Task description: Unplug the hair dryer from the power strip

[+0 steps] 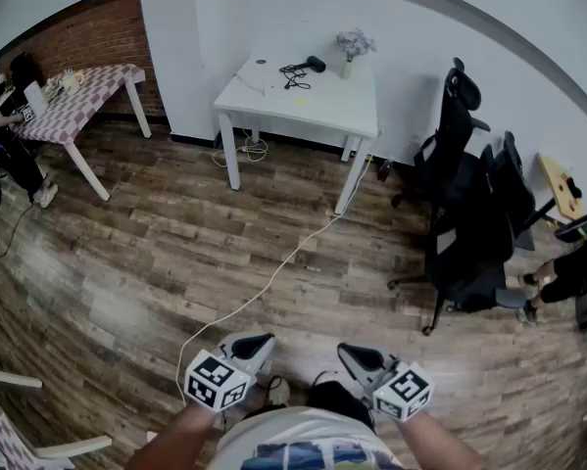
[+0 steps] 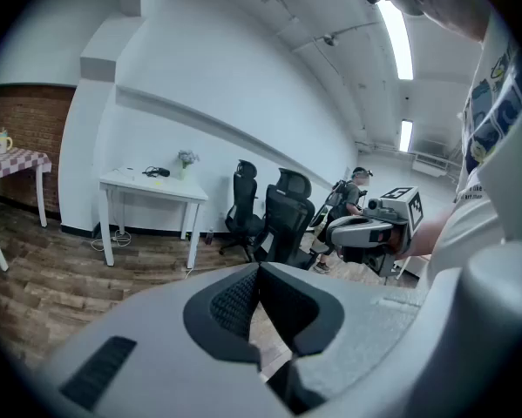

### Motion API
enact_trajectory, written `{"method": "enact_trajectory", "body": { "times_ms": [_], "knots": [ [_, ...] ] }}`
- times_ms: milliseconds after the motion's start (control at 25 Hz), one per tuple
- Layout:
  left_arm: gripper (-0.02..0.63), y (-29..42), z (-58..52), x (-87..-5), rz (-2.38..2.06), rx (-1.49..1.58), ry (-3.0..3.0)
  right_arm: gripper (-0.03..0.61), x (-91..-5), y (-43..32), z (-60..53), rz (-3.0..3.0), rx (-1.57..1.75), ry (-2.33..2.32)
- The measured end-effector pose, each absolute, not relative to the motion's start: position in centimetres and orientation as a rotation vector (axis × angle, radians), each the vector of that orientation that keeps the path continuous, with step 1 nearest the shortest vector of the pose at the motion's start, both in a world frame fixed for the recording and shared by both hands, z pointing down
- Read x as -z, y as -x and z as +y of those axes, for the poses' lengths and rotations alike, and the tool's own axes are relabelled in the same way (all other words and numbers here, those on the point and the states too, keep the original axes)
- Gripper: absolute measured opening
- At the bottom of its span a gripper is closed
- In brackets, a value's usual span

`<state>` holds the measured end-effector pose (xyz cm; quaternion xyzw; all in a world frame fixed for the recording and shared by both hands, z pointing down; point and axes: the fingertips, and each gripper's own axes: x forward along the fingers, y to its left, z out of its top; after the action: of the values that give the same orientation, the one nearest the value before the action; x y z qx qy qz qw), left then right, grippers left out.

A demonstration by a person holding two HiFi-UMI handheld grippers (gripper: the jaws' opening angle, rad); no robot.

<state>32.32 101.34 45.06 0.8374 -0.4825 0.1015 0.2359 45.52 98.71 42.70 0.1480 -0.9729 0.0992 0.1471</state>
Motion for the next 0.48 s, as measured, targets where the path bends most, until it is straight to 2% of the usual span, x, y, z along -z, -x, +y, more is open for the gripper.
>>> {"method": "enact_trajectory", "body": {
  "times_ms": [480],
  "knots": [
    [0.003,-36.1,93.2,-43.3,-1.365,-0.3,-2.291,-0.005,-42.5,-48.4,90.2,-2.82,-0.298,-0.356]
  ]
}}
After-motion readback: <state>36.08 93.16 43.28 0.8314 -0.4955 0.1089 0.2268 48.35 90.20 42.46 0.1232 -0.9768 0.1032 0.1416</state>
